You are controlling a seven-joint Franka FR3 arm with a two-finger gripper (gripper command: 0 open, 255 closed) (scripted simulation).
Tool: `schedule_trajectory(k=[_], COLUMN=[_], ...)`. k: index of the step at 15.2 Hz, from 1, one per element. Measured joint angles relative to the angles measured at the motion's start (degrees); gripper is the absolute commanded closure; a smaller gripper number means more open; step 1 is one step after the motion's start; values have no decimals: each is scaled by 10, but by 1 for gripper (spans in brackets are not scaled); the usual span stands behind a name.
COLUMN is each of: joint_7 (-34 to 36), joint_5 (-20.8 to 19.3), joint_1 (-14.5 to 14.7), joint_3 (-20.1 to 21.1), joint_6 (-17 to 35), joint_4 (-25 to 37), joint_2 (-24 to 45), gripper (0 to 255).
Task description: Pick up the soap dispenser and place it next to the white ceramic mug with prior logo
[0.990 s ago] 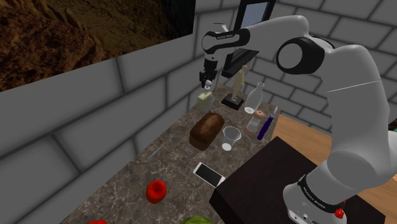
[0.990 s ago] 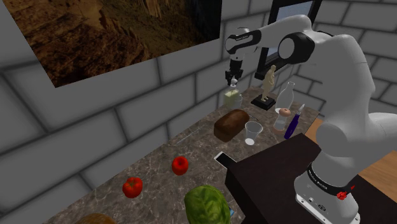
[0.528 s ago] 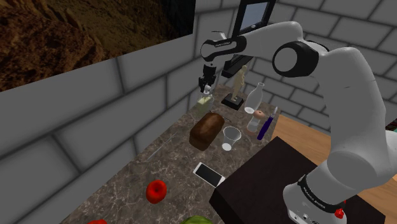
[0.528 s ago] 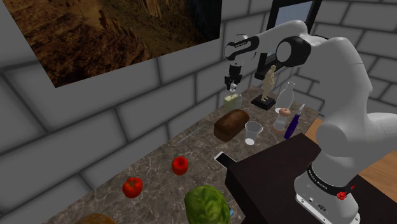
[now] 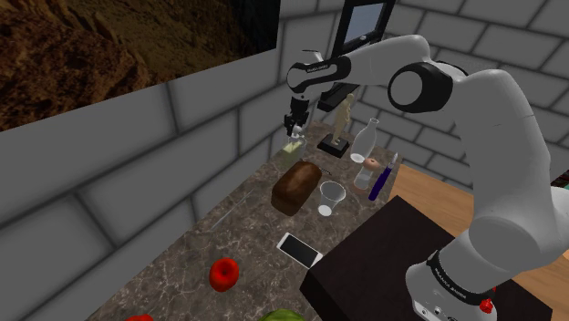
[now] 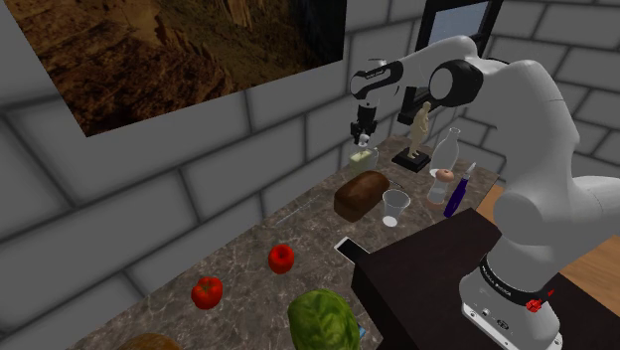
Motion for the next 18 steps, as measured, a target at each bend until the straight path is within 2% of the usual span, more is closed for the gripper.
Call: schedule_trajectory(k=[1,2,8,12,18], joint_7=[0,0,0,0,-1], joint_5=[0,0,0,1,1], joint_1=[0,0,0,-2,-3], joint_3=[0,0,0,1,1], joint_6=[0,0,0,-43,-56], joint_4=[0,0,0,26,32], joint_2=[0,0,0,-19,-24], gripper=[255,0,0,0,0])
